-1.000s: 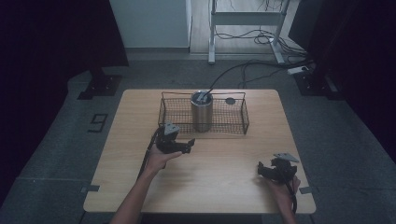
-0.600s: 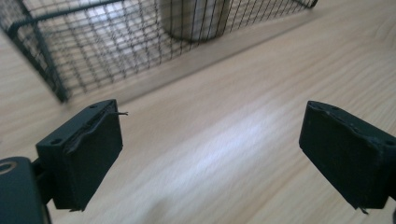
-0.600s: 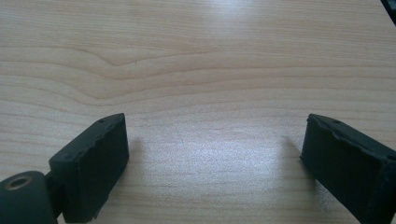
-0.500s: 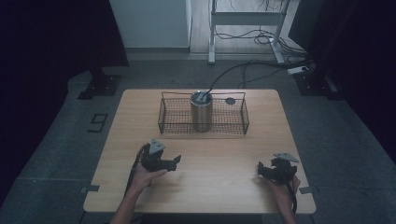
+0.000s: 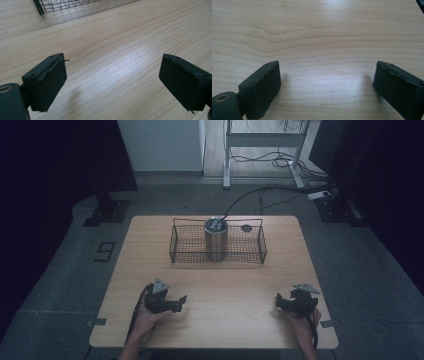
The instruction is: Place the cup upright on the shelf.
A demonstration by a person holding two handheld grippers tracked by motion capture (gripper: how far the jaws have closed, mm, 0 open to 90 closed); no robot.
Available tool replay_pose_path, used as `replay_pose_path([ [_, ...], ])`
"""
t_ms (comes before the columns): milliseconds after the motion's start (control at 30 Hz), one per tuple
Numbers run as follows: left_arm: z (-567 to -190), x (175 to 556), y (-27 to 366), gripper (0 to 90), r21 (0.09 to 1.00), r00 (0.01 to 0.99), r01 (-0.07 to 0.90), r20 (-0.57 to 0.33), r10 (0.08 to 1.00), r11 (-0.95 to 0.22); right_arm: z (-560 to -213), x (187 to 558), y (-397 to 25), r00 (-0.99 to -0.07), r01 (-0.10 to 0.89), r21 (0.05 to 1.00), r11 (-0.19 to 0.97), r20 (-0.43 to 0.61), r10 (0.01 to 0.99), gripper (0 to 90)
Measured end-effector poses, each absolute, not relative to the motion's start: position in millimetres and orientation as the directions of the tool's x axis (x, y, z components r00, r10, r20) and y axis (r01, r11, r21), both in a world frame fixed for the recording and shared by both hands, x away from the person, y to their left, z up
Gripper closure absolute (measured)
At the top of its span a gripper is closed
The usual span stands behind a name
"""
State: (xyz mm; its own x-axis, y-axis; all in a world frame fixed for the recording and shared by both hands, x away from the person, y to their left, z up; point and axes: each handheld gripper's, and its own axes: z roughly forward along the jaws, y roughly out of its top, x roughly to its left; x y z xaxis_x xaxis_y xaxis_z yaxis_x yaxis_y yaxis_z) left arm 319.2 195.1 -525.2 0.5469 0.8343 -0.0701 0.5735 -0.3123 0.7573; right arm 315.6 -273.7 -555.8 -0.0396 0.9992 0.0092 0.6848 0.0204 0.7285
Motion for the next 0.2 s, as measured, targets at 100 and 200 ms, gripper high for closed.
replay_pose_path([
  [100, -526.9, 319.2, 193.5, 7.7, 0.749, 0.549, 0.578, -0.063, 0.834, -0.324, -555.7, 316.0, -273.8, -0.042, 0.685, 0.728, 0.022, 0.009, 0.999, 7.3],
  [200, -527.4, 318.5, 193.0, 7.7, 0.748, 0.549, 0.581, -0.068, 0.833, -0.322, -555.7, 316.2, -273.9, -0.043, 0.684, 0.729, 0.024, 0.008, 0.999, 7.4],
])
